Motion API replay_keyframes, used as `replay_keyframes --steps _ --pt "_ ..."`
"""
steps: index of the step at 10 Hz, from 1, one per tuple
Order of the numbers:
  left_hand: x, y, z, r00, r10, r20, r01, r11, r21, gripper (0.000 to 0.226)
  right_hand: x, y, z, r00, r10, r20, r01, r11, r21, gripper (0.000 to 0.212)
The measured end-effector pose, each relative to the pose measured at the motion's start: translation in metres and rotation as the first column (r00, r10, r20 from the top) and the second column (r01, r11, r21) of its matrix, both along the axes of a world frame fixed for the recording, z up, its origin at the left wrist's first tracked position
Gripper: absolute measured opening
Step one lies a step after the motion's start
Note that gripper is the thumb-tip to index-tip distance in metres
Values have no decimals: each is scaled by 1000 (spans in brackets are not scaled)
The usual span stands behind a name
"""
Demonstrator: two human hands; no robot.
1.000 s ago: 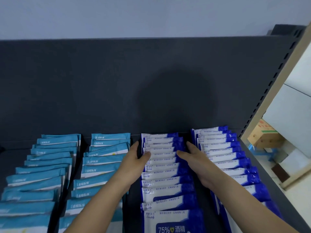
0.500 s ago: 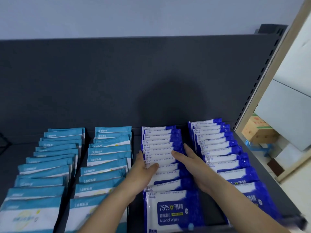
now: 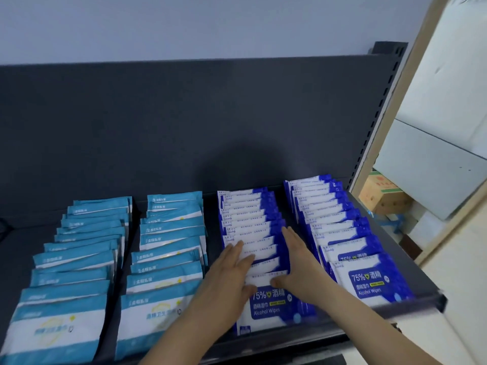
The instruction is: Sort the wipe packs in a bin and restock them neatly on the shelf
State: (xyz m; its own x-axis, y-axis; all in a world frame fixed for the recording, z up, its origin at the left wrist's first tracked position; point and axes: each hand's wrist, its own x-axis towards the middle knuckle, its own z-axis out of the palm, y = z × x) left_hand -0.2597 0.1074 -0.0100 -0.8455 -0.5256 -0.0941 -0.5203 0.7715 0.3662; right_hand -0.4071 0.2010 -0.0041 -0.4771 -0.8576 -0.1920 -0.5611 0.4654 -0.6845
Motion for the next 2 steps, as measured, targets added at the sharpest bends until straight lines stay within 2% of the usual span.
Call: replay_keyframes --steps 1,2 --pt "1 2 -5 1000 6 6 -6 1000 -18 59 7 3 -2 998 -35 -56 33 999 -32 106" --pt "3 6 -2 999 -18 33 21 994 -106 56 12 7 2 992 -50 -118 40 996 -84 100"
